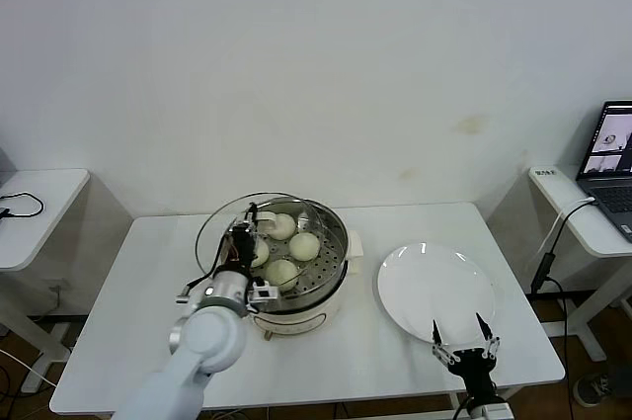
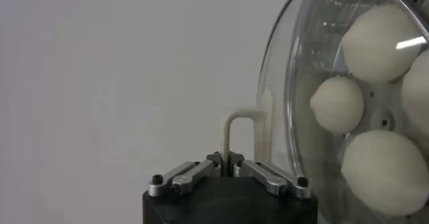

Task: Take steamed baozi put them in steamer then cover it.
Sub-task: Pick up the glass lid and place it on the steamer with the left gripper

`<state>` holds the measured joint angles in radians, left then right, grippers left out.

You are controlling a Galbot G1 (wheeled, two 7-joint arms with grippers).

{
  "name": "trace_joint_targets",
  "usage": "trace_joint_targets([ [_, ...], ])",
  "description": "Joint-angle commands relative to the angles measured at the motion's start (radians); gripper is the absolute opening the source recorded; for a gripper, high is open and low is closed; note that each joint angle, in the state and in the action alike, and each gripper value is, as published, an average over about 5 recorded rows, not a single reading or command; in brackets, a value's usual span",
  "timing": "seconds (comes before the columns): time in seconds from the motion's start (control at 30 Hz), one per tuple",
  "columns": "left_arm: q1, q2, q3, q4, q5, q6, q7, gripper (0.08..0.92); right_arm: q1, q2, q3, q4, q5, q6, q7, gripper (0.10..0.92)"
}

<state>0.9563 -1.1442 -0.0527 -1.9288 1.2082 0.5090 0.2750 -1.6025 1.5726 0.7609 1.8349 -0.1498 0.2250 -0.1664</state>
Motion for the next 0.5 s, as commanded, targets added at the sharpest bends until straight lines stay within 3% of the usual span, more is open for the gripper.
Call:
trace_joint_targets([
  [0.03,-0.034,-0.093,0.073,0.038,0.084,0.010,0.024,0.132,0.000,0.005,-0.003,-0.005,-0.012,0.001,0.002,0.823],
  [0.5,-0.017,-0.128,0.068,0.064,0.119,-0.005,0.017,0.132,-0.006,0.005,-0.004,-0.008,-0.012,0.008,0.001,0.823],
])
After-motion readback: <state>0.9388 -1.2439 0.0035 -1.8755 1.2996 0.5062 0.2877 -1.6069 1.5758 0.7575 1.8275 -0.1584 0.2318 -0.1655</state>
